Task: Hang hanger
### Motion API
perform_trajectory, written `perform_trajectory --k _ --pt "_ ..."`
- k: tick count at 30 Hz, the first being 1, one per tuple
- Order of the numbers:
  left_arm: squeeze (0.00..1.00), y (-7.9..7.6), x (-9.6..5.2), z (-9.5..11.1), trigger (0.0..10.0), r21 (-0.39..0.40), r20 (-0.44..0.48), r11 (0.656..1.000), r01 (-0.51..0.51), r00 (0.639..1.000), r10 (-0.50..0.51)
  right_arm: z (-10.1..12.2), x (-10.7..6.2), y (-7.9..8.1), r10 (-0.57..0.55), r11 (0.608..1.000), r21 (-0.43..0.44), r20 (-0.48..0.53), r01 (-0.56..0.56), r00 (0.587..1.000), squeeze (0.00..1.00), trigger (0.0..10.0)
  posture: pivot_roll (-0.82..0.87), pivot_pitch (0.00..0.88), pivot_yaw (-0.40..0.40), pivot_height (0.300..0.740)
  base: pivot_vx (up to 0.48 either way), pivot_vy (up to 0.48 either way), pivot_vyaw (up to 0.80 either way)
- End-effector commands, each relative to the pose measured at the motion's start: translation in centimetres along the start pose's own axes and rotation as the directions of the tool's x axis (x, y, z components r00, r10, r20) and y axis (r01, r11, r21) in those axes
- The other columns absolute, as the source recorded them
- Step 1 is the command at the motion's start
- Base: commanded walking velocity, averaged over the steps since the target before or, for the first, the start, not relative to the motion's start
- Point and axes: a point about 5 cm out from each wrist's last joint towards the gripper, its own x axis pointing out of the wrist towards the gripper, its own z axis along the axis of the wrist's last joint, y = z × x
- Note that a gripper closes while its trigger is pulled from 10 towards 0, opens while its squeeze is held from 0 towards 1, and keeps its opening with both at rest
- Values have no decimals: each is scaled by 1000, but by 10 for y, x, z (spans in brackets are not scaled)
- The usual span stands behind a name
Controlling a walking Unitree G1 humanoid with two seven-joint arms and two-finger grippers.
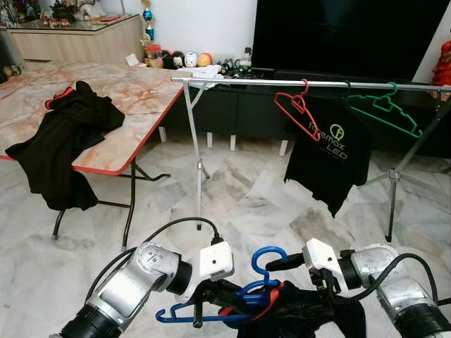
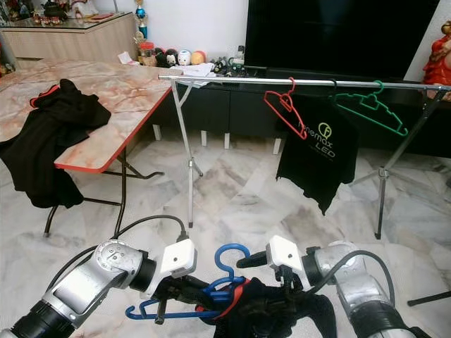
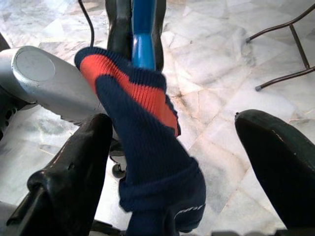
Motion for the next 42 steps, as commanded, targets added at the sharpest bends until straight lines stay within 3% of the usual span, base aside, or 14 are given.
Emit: perform_trajectory --k 1,4,5,12,42 --pt "0 0 0 16 10000 75 31 997 14 999 -16 4 -3 -4 -20 1000 0 17 20 1000 0 10000 11 0 -28 740 0 0 0" --pt "0 0 0 16 10000 75 31 997 15 999 -17 4 -3 -4 -15 1000 1 15 15 1000 0 10000 11 0 -28 740 0 0 0" --pt "0 0 1 16 10000 75 31 997 15 999 -17 2 -3 -2 7 1000 7 -3 -7 1000 0 0 13 0 -30 740 0 0 0" --pt "0 -1 1 16 10000 78 31 997 16 999 -19 -10 -1 5 78 997 19 -105 -77 991 0 0 11 0 -30 740 0 0 0" --pt "0 3 5 15 10000 91 11 996 -9 1000 8 -13 5 3 55 998 16 -137 -53 989 0 0 13 0 -33 740 0 0 0"
